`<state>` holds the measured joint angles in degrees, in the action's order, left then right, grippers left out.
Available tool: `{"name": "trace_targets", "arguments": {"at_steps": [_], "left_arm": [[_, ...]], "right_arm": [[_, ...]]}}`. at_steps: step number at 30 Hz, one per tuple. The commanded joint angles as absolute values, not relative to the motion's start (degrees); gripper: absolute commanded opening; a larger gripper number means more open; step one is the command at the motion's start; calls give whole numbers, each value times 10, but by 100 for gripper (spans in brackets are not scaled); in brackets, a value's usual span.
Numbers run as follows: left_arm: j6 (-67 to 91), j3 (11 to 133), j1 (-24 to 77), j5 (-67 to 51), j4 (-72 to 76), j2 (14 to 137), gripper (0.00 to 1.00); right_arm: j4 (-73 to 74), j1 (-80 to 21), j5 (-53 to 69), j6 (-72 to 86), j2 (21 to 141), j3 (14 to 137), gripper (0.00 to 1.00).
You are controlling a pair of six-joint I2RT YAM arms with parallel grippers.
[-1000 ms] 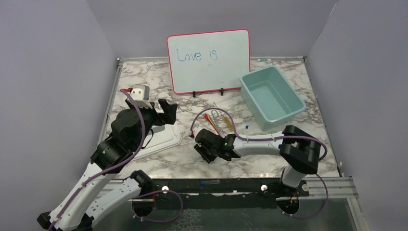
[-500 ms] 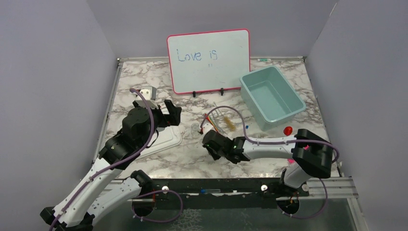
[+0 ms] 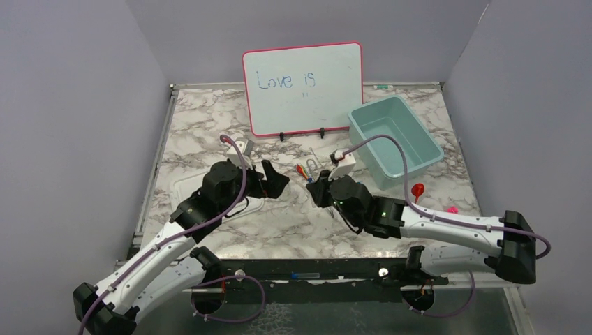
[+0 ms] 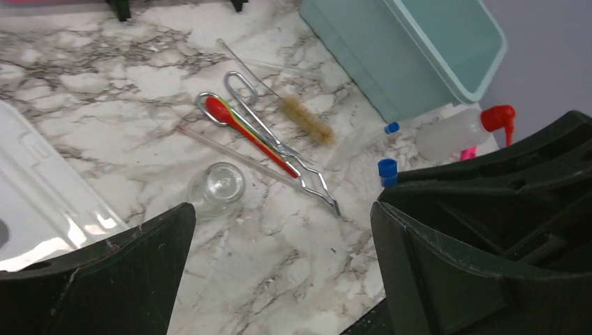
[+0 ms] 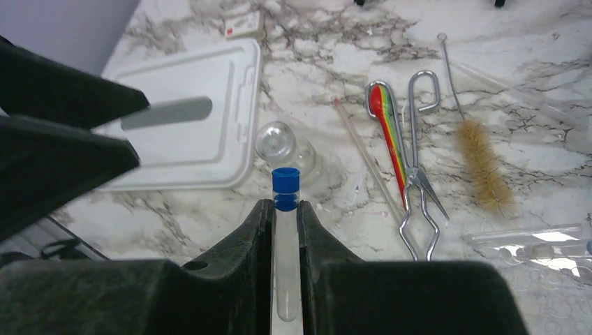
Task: Organize the chemistry lab equipment
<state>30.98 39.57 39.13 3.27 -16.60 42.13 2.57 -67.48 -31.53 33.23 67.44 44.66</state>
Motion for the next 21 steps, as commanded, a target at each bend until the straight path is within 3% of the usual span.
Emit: {"name": "trace_targets", "arguments": {"at_steps": [1,5,11,21], "left_arm": [[352,366,394,-103,-31,422,99],[405,336,393,-186,87,433,93],[451,331,394,-247,160,488,68],[462,333,394,-268,182,521,54]], "right_arm": [[5,-672,-390,414,635,476,17],[12,-669,-400,485,615,488,17],[-9,-667,-401,523,600,502,19],[-20,-661,-384,531,614,516,20]]}}
